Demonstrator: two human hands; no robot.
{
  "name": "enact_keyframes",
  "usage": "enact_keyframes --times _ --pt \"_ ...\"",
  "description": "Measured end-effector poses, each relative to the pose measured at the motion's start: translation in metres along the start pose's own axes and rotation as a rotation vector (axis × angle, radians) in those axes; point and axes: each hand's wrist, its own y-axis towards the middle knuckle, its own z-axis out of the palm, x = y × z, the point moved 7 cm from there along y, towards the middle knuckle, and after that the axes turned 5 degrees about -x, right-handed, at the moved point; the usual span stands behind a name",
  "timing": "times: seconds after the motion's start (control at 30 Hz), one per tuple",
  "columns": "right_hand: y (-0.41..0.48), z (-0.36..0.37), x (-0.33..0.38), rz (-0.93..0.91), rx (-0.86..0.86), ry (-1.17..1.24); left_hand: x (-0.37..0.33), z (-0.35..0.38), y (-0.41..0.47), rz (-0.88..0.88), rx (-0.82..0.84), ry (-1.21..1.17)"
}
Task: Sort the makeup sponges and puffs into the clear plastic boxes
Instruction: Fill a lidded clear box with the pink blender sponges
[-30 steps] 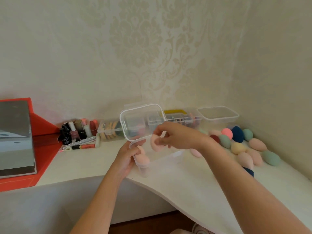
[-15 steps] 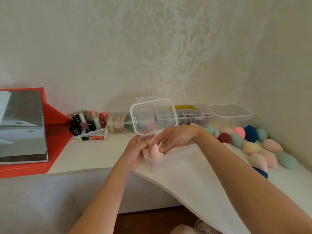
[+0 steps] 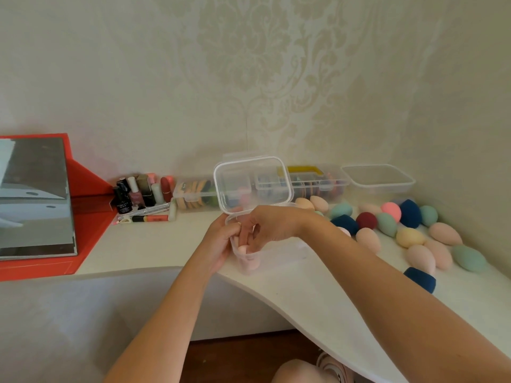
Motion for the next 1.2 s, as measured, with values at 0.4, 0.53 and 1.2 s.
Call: enact_keyframes --times 0.4,0.53,1.2 --pt "-0.008 0.005 -0.020 0.047 -0.105 0.121 -0.025 -0.012 -0.045 0.547 -0.557 0.356" --pt "-0.010 0.007 -0.018 0.054 -0.041 0.236 -0.033 0.015 -0.056 0.824 -0.241 0.691" --pt "-0.111 -0.064 -0.047 0.216 -0.305 -0.064 -0.022 0.017 -0.038 0.612 0.001 0.826"
